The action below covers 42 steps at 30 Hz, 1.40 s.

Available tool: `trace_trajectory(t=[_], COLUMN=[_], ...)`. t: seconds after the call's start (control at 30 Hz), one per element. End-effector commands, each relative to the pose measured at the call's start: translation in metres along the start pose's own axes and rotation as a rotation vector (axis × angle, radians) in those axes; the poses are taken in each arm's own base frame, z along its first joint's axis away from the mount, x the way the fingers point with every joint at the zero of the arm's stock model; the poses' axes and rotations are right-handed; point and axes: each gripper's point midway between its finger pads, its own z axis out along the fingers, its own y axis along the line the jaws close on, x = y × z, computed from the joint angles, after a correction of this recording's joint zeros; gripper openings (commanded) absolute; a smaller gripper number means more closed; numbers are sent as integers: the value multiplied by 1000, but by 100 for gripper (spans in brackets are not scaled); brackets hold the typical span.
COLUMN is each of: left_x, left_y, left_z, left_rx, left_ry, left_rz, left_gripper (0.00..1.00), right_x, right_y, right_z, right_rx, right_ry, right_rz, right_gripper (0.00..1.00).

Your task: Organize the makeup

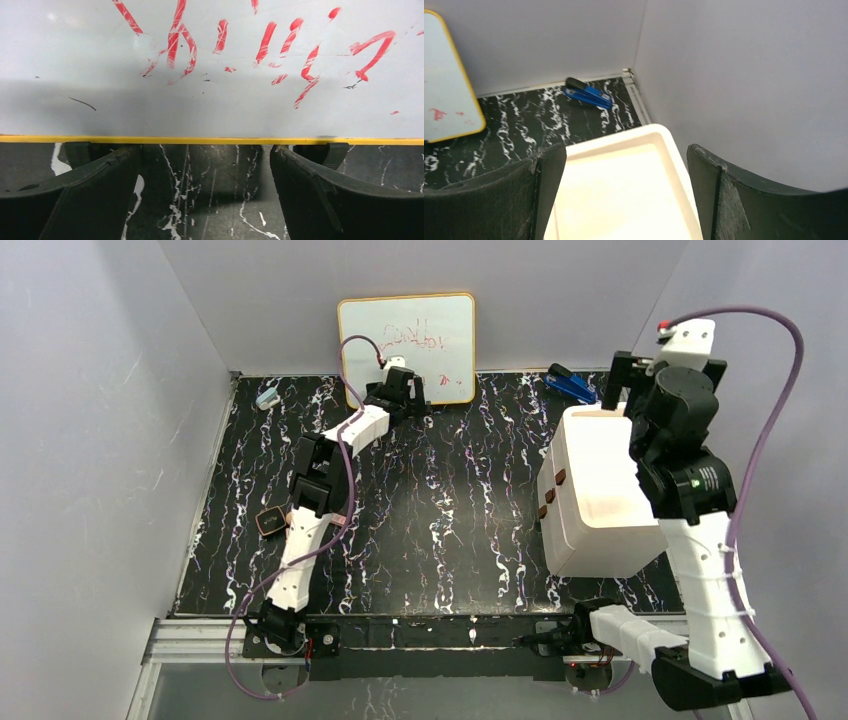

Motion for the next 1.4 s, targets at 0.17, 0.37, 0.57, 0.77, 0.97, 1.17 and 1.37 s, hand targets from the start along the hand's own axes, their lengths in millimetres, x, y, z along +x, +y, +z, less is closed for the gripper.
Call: trace_trajectory(t=[0.17,0.37,0.57,0.77,0.97,1.17,1.37], left_x=[-84,-133,-173,-191,-210,-206,-206], left_y=[-12,-11,-7,8,31,47,49], left_z=[-52,-109,-157,-179,-188,-189,-188], left_rx=[114,167,197,223,246,259,281], left_ry=[-161,-269,-345,-337,-338,-319,-313], left_rz=[14,-8,15,13,-26,-51,-76], left_gripper=[98,98,98,98,98,98,98], right_x=[51,83,112,137,145,119,55], right_y=[-36,-38,-20,-39,-81,-97,-101], right_z=[-17,-8,13,41,47,38,24], right_rx=[166,147,68,138,288,343,343], right_ry=[132,256,379,492,517,443,309], right_rz=[-98,-144,-65,78,201,216,263], right_gripper=[99,99,99,99,99,99,98])
